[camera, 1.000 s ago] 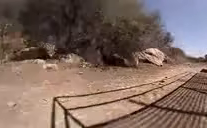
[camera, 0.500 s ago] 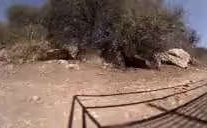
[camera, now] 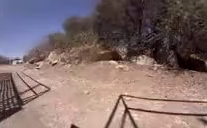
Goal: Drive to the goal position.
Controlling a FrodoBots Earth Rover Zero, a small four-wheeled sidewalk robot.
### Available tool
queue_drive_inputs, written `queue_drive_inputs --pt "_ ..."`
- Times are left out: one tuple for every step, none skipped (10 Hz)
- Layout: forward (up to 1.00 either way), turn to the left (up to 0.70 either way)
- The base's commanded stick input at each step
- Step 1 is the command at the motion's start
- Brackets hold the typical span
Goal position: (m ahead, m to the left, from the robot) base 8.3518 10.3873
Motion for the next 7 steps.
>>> queue_drive_inputs --pt "0.0 0.45" --pt "0.0 0.45" --pt "0.0 0.45" --pt "0.0 0.45" --pt "0.0 0.45" --pt "1.0 0.19" --pt "1.0 0.06"
